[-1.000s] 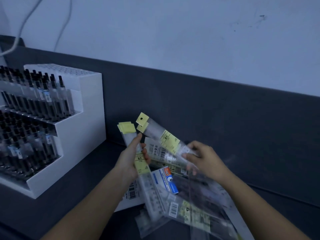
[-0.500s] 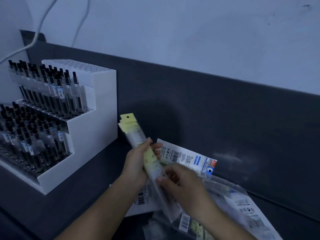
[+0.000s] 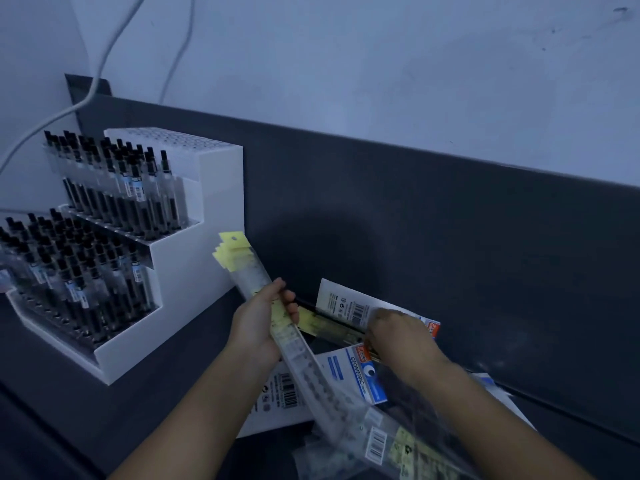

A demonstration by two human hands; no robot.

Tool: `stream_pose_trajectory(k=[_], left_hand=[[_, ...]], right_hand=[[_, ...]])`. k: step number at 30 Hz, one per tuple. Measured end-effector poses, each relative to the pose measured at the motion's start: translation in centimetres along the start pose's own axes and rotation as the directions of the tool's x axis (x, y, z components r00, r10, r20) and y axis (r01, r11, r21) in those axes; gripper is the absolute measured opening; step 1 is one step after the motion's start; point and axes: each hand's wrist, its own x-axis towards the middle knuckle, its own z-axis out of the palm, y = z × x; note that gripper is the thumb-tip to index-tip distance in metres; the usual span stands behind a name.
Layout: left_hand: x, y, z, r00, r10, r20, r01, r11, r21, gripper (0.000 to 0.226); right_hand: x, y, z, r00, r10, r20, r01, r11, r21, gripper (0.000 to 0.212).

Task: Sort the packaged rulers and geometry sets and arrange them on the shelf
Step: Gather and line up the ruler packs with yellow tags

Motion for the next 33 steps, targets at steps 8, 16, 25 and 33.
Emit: stream_pose_trajectory(k=[8,16,25,33], left_hand=[[-1.3,-0.2,-0.6,1.0,-0.015,0.011,0.014,0.996,0.088,0.016],[-3.9,-1.7,1.4,0.988,0.022,0.156,-0.046,0.988,0.15,0.033],[-5.8,-3.0,2.4,0.92,0.126,0.372,-0.199,0.966,0.165,0.035],[-4.6,-2.0,1.2,0.971,0.125,0.203,-0.12,0.992,-0.034,0.03]], right_hand=[[-1.0,1.6,-2.8,0.923,0.259,-0.284,-0.076,0.847,0.527,0.019],[-2.8,0.2,-6.2,0.801,0.241,-0.548,0.228,0.723,0.651,0.037],[-4.9,-3.0,-9.1,0.952,-0.1,-0.288,0.298,0.515,0.804,0.015],[-11.7,0.7,-4.6,0.956,0.064,0.287,-0.069,0.998,0.009,0.066]])
